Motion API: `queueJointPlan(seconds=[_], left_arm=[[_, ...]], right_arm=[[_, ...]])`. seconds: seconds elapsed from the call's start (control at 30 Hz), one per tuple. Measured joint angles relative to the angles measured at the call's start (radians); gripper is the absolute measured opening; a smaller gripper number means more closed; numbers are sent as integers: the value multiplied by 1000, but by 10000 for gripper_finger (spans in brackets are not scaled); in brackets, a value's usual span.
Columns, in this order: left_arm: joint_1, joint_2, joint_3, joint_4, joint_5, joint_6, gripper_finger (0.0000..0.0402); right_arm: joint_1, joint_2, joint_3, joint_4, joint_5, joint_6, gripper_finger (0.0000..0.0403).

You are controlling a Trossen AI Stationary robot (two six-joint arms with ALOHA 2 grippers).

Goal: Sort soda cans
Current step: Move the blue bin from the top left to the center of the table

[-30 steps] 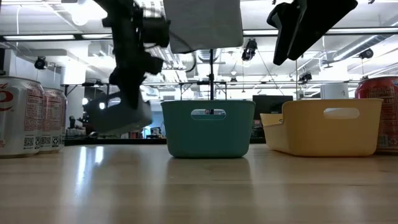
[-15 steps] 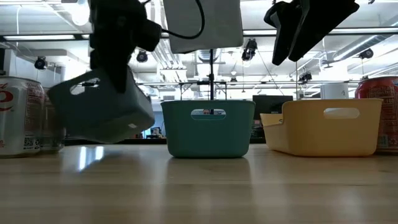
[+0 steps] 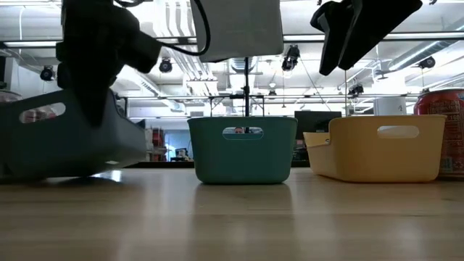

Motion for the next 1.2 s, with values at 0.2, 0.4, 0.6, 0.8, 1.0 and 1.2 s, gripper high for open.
queueJointPlan(seconds=[0.2,0.4,0.6,0.8,1.0,1.2], left_arm=[[0,0,-7,20,1,2,0],[-9,17,-7,21,15,101,0],[1,105,12,23,-23,202,0],[10,181,73,13,-48,237,0],[26,217,153,-5,-51,268,0],[28,219,162,-42,-47,271,0]], right_arm=[[17,0,0,0,0,5,225],[28,0,-2,2,0,10,227],[28,0,-2,9,0,10,237],[28,0,-2,21,0,20,246],[28,0,-2,32,0,-4,261],[34,0,-2,27,0,-5,287]])
